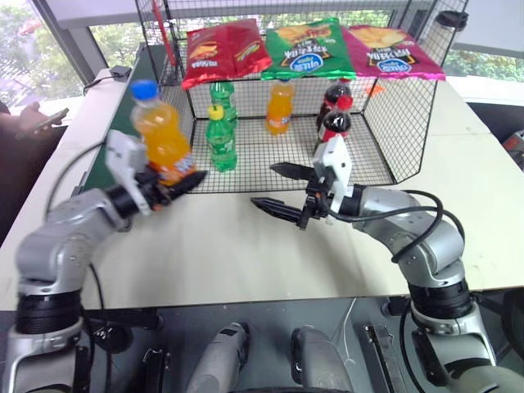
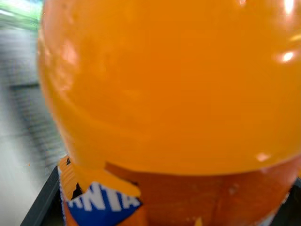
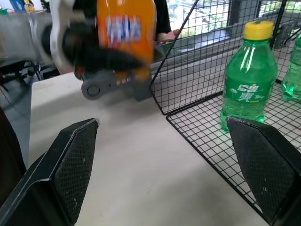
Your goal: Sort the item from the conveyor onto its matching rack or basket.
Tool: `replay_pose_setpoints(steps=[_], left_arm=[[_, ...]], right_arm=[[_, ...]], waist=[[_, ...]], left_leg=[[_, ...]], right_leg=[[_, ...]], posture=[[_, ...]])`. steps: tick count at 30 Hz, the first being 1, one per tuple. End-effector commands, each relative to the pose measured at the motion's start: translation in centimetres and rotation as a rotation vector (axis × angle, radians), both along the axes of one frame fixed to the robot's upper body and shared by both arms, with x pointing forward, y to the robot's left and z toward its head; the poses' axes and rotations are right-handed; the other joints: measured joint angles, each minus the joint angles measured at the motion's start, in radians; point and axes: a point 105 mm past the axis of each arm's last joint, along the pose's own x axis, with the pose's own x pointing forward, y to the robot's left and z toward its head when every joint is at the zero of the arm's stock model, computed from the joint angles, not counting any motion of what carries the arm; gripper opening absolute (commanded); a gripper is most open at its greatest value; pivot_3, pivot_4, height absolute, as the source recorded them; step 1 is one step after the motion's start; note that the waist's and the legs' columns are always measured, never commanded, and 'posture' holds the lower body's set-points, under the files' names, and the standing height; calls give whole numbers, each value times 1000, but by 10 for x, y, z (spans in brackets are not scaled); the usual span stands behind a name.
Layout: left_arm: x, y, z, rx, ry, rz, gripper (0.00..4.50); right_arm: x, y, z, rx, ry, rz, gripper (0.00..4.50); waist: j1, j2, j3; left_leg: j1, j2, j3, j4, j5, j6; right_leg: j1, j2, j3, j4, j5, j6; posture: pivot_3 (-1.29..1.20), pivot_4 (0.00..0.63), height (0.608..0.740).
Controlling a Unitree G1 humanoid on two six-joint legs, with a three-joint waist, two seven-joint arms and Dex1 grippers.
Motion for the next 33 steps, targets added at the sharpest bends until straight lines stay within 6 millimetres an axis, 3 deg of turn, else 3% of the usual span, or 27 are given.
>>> replay_pose_setpoints(steps=[1, 6, 13, 20, 28, 33], left_arm=[[-10, -23, 9, 43, -62, -138, 3031], [-18, -53, -13, 116, -36, -322, 3031], [-12, -83, -29, 159, -56, -453, 3031], [-10, -101, -34, 164, -93, -517, 3031], [-13, -105, -36, 157, -96, -532, 3031], [-14, -103, -37, 152, -90, -526, 3031]], right_arm=[[-5, 2, 14, 24, -40, 28, 4500], [-4, 4, 12, 29, -26, 36, 4500], [-4, 8, 7, 23, -10, 40, 4500], [-3, 17, 13, 52, -17, 49, 4500], [-1, 20, 19, 78, -22, 45, 4500], [0, 19, 20, 88, -22, 45, 2934]], waist=[[-7, 0, 0], [-3, 0, 0], [2, 0, 0], [-4, 0, 0], [-2, 0, 0], [-3, 0, 0]], left_leg=[[0, 0, 0, 0, 0, 0], [0, 3, 2, -3, 1, 0], [0, 3, 2, -2, 2, -1], [0, 3, 2, -3, 2, -1], [0, 3, 2, -2, 2, -2], [0, 3, 2, -2, 2, -2]], right_leg=[[0, 0, 0, 0, 0, 0], [-2, 1, 0, 1, 1, -2], [-2, 1, 0, 0, 2, -3], [-2, 1, 0, 1, 2, -3], [-2, 1, 0, 1, 2, -3], [-2, 1, 0, 1, 2, -3]], posture=[[0, 150, 739], [0, 150, 739], [0, 150, 739], [0, 150, 739], [0, 150, 739], [0, 150, 739]])
